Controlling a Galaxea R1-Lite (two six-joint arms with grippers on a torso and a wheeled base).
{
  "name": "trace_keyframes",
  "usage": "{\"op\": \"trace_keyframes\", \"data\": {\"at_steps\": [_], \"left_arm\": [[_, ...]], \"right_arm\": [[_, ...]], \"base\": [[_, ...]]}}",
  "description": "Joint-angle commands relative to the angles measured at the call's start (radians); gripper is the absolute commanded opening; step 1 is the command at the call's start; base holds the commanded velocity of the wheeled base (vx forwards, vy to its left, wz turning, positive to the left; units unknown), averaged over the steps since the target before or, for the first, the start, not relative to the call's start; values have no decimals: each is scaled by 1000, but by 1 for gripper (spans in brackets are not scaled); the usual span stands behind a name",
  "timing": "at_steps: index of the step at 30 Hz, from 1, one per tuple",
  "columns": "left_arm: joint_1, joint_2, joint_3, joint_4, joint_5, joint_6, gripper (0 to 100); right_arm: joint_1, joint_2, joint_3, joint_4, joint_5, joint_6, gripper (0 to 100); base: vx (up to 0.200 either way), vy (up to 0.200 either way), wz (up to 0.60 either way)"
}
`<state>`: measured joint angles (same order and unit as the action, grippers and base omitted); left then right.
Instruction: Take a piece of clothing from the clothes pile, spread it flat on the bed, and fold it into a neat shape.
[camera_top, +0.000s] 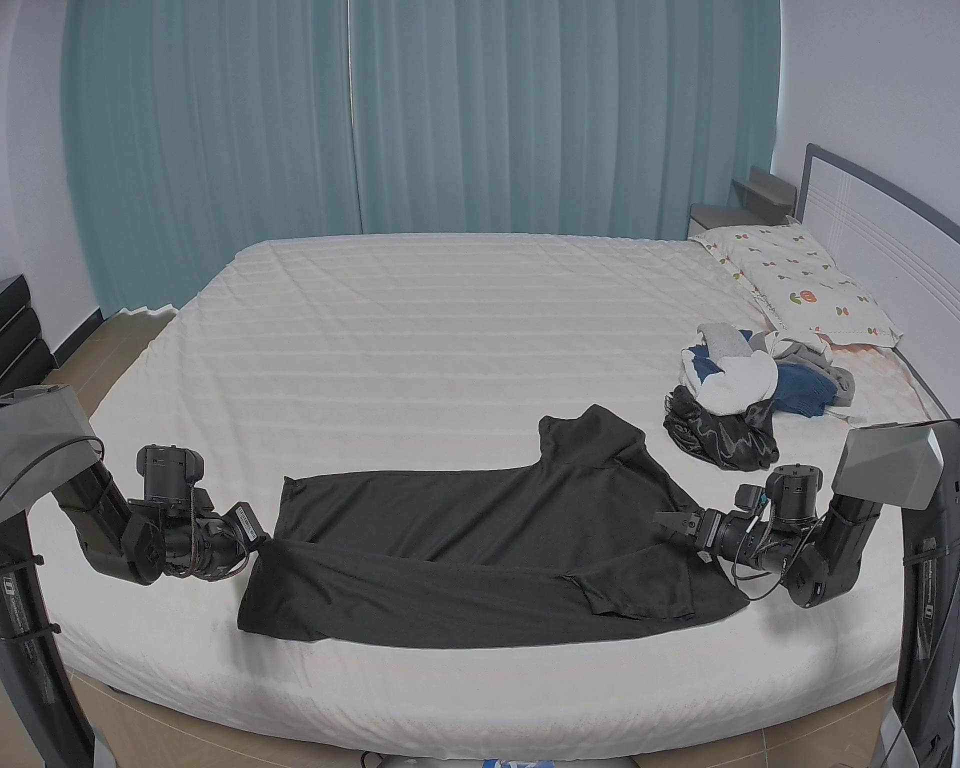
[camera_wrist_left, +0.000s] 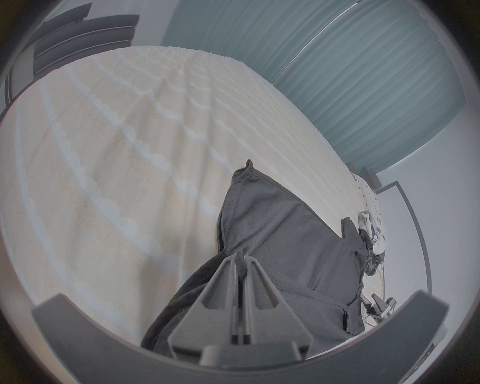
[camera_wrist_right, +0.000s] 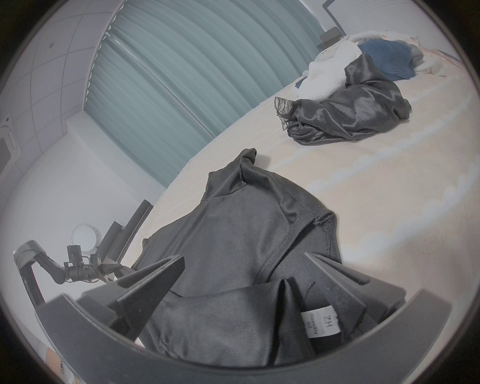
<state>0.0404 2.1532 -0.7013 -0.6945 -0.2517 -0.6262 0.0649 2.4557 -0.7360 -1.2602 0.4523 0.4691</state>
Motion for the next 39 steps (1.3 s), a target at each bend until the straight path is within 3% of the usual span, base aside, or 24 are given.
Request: {"op": "trace_keyframes", "data": {"at_steps": [1, 8, 9, 23, 30, 33, 38, 39], "left_arm": [[1, -1, 2, 0, -1, 0, 0], [1, -1, 2, 0, -1, -1, 0], [1, -1, 2, 0, -1, -1, 0], [1, -13, 2, 0, -3, -23, 0], [1, -49, 19, 1, -4, -24, 0], [1, -78, 37, 3, -4, -23, 0], [6, -121, 66, 7, -24, -17, 0], [10, -156, 82, 9, -47, -15, 0]], "right_arm": [[-5, 28, -5, -1, 0, -20, 100], [-5, 48, -5, -1, 2, -44, 100], [-5, 49, -3, -1, 2, -44, 0], [-48, -3, 63, -38, 29, -43, 0], [-69, -118, 205, -165, 109, -10, 0], [-97, -187, 279, -234, 187, 34, 0], [-135, -239, 339, -285, 276, 37, 0], [-157, -259, 356, -300, 319, 37, 0]], "base": [[0, 0, 0], [0, 0, 0], [0, 0, 0], [0, 0, 0], [0, 0, 0], [0, 0, 0], [0, 0, 0], [0, 0, 0]]}}
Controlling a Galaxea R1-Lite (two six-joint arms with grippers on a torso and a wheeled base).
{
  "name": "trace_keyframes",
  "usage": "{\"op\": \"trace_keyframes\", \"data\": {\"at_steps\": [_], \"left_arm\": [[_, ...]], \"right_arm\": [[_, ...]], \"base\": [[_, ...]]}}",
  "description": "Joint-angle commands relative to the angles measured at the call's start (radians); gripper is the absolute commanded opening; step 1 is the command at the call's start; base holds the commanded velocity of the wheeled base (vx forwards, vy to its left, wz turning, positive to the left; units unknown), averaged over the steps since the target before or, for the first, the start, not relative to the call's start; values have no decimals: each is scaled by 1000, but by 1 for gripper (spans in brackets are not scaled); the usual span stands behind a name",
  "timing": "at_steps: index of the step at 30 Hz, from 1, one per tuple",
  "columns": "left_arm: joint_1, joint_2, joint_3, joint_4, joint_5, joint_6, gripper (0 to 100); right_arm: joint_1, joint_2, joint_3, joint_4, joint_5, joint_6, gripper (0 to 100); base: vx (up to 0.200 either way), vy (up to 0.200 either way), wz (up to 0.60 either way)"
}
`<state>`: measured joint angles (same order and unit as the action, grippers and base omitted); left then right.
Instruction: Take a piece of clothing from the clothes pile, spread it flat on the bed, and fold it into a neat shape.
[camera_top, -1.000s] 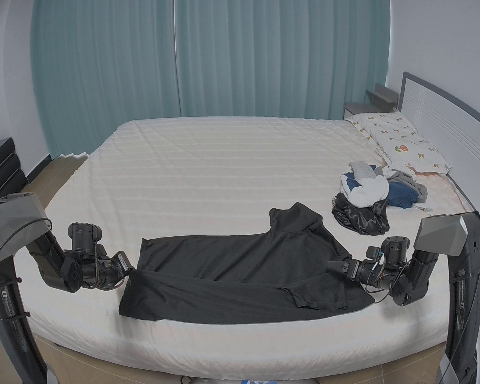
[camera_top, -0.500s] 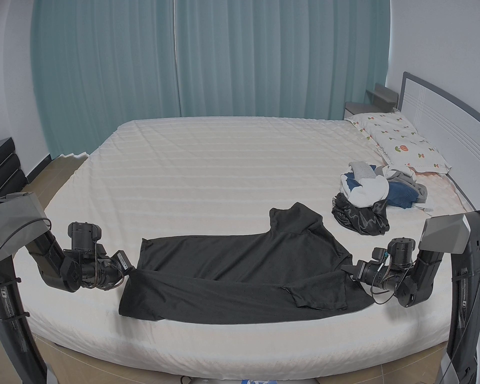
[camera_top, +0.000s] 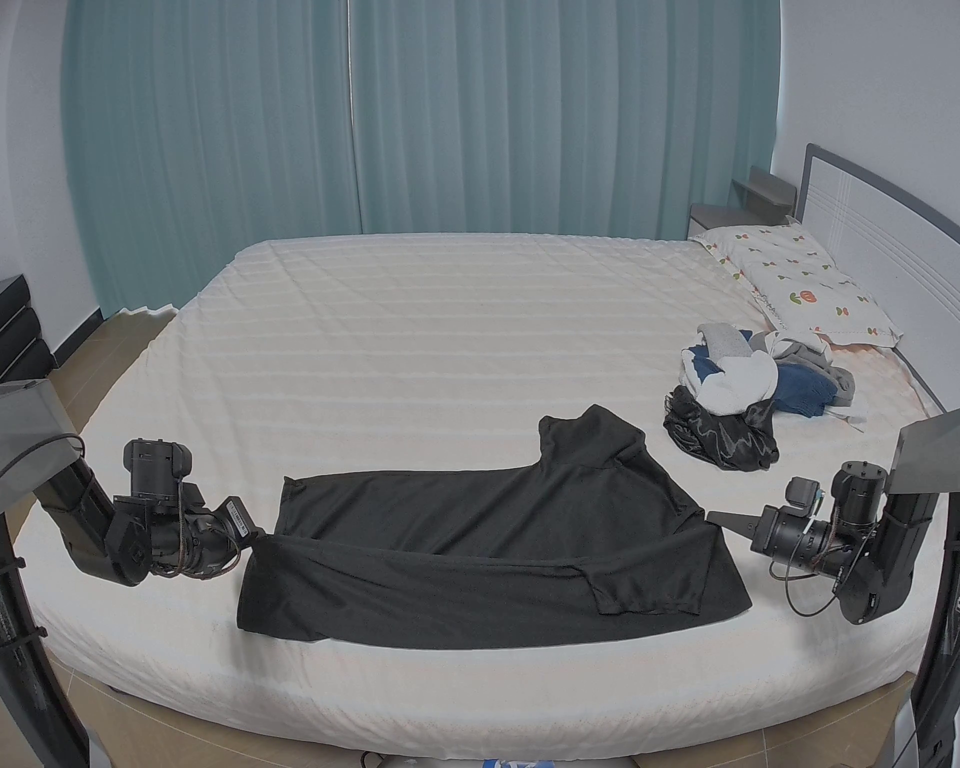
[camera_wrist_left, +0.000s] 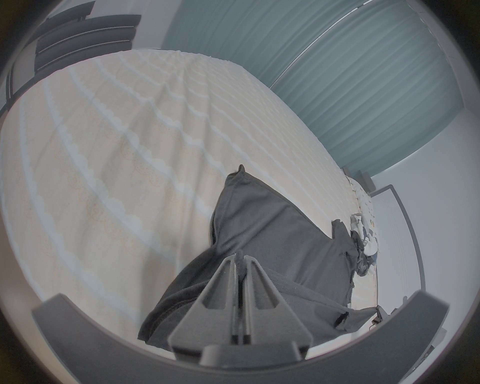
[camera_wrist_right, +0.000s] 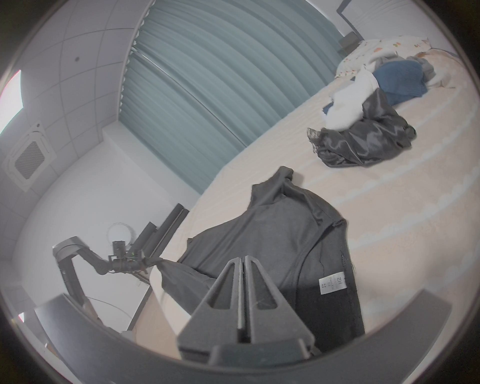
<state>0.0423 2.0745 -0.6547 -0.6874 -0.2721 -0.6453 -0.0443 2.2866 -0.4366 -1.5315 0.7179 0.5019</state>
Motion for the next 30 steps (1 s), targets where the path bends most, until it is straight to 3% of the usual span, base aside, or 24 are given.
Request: {"op": "trace_keyframes", "data": {"at_steps": [1, 5, 11, 24, 30], "left_arm": [[13, -97, 44, 3, -39, 4, 0], [16, -148, 75, 5, -59, 38, 0], [31, -188, 107, 78, -61, 173, 0], [40, -318, 92, 350, -90, 320, 0], [44, -341, 78, 421, -87, 346, 0]], "right_arm": [[-60, -102, 65, -30, 74, 4, 0], [-91, -147, 101, -30, 153, 0, 0], [-118, -203, 145, -30, 252, -13, 0], [-115, -213, 228, -29, 253, -108, 0], [-106, -220, 308, -29, 255, -215, 0]], "base": [[0, 0, 0], [0, 0, 0], [0, 0, 0], [0, 0, 0], [0, 0, 0]]}}
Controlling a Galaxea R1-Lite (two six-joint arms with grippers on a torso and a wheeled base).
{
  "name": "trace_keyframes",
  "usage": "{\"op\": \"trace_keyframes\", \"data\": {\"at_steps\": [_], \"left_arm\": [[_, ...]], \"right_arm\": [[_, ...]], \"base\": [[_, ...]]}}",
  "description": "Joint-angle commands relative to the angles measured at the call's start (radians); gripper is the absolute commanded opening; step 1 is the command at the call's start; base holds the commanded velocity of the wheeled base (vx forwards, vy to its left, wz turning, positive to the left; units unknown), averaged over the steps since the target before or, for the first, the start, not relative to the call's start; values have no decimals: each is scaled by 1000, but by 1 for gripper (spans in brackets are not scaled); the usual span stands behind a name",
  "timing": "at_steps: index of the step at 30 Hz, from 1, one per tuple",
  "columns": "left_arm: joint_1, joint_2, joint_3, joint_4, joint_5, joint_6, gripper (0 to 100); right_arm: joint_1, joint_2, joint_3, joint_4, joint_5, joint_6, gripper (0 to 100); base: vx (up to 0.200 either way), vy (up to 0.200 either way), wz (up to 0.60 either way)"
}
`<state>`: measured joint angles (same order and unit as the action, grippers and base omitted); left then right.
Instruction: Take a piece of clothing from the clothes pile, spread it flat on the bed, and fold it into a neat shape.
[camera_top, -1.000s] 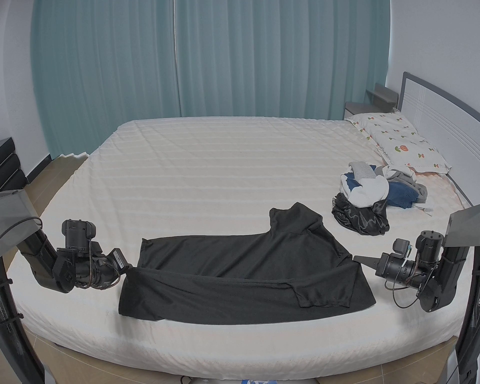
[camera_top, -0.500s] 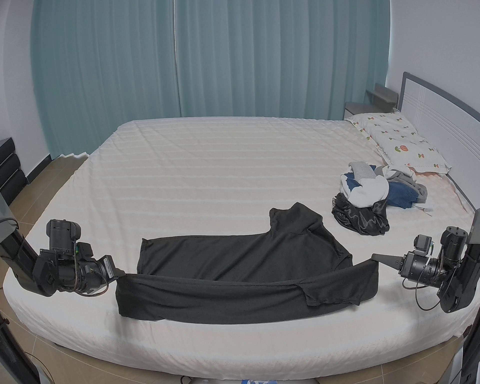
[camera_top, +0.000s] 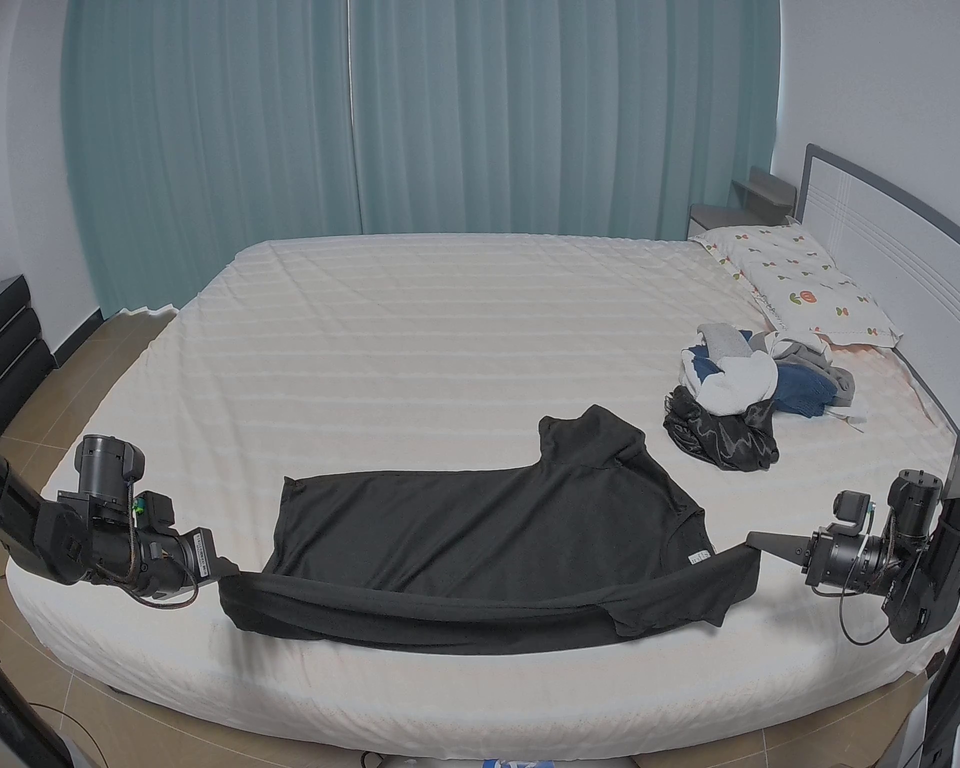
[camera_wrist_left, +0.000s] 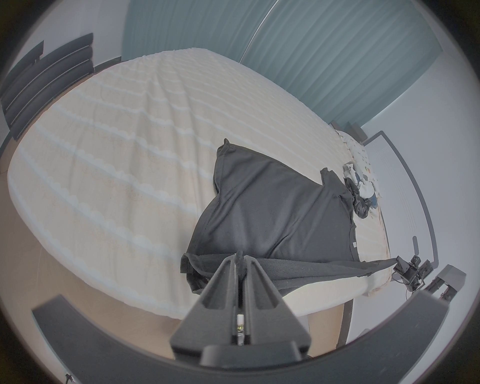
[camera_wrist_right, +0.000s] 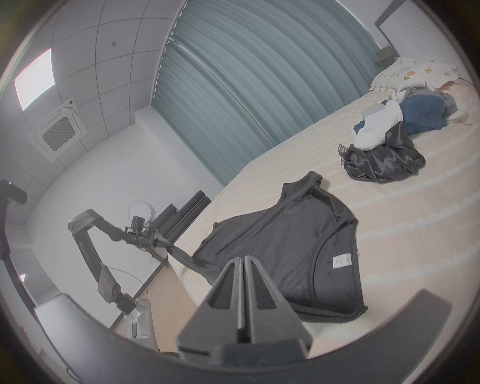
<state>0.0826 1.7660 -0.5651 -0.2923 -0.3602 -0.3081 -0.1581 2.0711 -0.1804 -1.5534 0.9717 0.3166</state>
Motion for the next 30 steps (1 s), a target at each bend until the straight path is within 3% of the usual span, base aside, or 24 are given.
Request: {"op": "trace_keyframes", "data": {"at_steps": [1, 7, 15, 26, 30], "left_arm": [[5, -36, -18, 47, 1, 17, 0], [11, -48, -68, 197, 4, 63, 0], [16, -36, -116, 297, 14, 67, 0], [13, 107, -173, 303, 18, 60, 0], [14, 167, -219, 298, 17, 12, 0]], "right_arm": [[9, -3, 61, -7, 1, -45, 0], [8, -6, 81, -7, 1, -63, 0], [11, 6, 114, -2, -1, -70, 0], [5, 103, 21, -2, -1, -68, 0], [5, 147, -53, 3, -1, -65, 0]], "base": [[0, 0, 0], [0, 0, 0], [0, 0, 0], [0, 0, 0], [0, 0, 0]]}}
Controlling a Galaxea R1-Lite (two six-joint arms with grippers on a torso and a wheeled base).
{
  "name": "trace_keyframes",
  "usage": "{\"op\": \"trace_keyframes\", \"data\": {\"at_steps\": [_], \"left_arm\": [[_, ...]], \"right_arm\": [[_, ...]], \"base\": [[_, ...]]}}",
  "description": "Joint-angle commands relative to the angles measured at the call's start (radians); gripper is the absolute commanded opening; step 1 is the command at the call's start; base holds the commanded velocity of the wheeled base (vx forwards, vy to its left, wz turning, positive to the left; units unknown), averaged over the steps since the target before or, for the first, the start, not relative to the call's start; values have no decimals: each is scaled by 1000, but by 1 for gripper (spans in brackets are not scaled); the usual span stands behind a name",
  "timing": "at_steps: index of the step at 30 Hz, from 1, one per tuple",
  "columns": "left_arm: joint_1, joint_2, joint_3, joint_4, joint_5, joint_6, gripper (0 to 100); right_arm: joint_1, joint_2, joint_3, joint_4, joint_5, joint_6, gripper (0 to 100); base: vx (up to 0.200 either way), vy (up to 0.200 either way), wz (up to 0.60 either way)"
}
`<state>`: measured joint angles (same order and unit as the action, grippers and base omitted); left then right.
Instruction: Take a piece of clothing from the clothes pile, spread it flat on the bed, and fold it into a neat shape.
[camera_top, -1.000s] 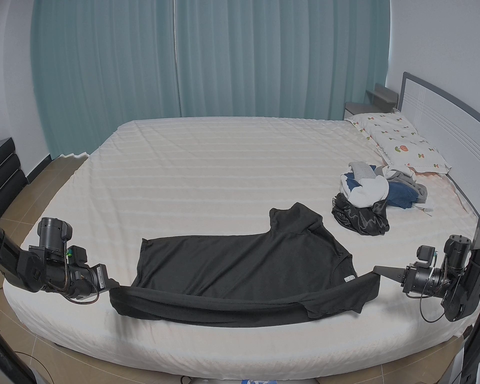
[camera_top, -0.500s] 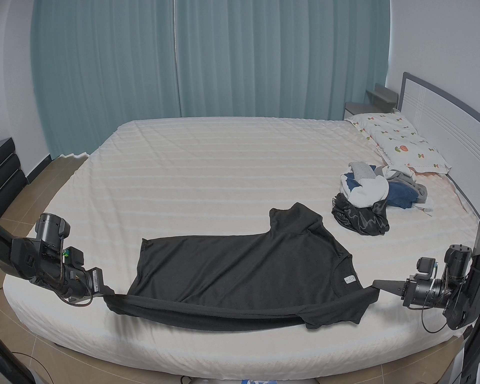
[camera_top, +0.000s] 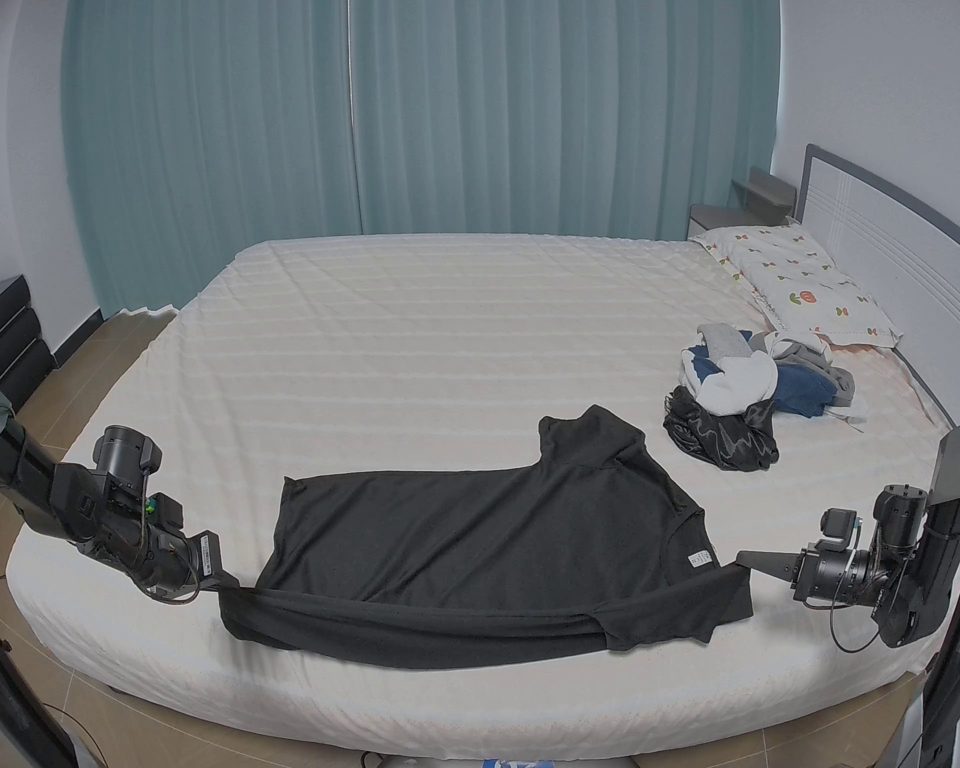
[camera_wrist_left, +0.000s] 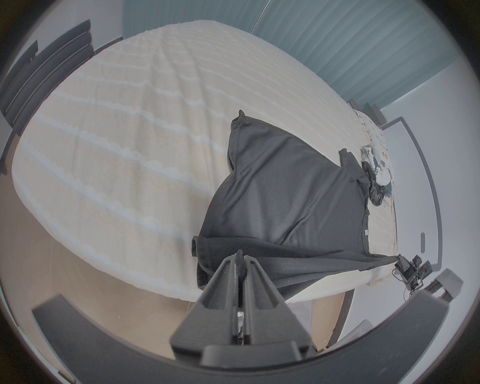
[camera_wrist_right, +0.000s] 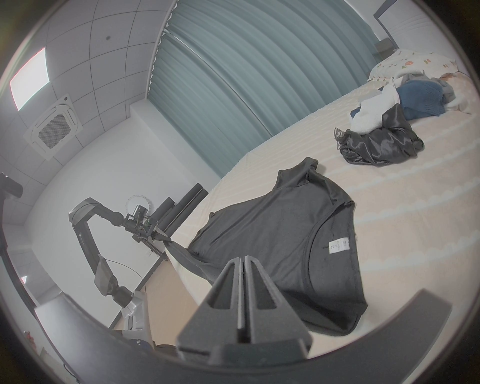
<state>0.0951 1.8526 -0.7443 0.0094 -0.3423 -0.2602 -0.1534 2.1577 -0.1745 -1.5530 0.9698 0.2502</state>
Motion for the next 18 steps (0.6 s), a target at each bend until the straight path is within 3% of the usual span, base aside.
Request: {"op": "trace_keyframes", "data": {"at_steps": [1, 12, 18], "left_arm": [[0, 89, -50, -8, -3, -56, 0], [-29, 208, -66, -195, 0, -203, 0], [-41, 235, -67, -227, 2, -209, 0]], "right_arm": [[0, 71, -71, 2, 0, 3, 0], [5, 177, -177, 4, -19, 4, 0], [9, 228, -234, 4, -71, 4, 0]], "base": [[0, 0, 0], [0, 0, 0], [0, 0, 0]]}}
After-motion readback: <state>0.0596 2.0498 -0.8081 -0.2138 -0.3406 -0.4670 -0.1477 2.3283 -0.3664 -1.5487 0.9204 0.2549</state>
